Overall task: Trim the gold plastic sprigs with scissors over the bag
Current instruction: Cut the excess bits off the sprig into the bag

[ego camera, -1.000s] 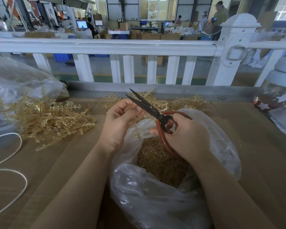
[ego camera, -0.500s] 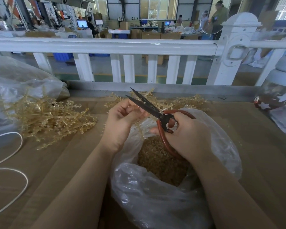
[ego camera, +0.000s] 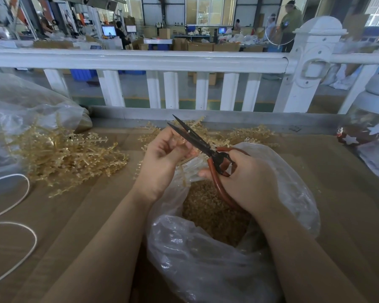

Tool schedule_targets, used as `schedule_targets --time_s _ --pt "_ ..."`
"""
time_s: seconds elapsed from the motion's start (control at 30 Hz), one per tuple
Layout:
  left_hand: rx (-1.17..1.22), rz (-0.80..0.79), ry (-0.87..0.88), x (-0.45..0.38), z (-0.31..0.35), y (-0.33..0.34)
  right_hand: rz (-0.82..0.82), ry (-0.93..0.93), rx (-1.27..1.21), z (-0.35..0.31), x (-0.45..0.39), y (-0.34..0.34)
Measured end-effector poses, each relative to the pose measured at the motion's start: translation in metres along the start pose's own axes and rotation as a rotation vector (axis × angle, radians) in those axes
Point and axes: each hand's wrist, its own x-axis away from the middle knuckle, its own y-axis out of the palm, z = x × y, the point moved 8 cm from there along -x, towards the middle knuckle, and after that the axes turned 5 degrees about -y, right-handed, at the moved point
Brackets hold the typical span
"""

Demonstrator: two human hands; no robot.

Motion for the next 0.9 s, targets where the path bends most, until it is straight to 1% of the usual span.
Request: schedule_targets --time_s 0.27,0.53,0.7,0.8,0.9 --pt "-0.029 0.001 -0.013 -0.0011 0.0009 0.0008 -0.053 0.033 -0.119 0.0005 -0.0002 0.0040" --pt "-0.017 0.003 -0.008 -0.0018 0.0006 -0.0003 -0.031 0.020 -0.126 -0.0002 -0.0008 0.0022" --pt "-0.003 0.004 -0.012 -0.0019 -0.0013 -0.0009 -0.037 0.042 -0.130 0.0026 -0.0009 0.0035" --pt "0.004 0.033 -0.028 -0.0011 -0.0039 -0.0046 -0.019 0.072 -0.214 0.0038 0.0005 0.0032" --pt "-0.025 0.007 -0.056 -0.0010 -0.0074 -0.0017 -0.037 0.147 -0.340 0.0064 0.0002 0.0050"
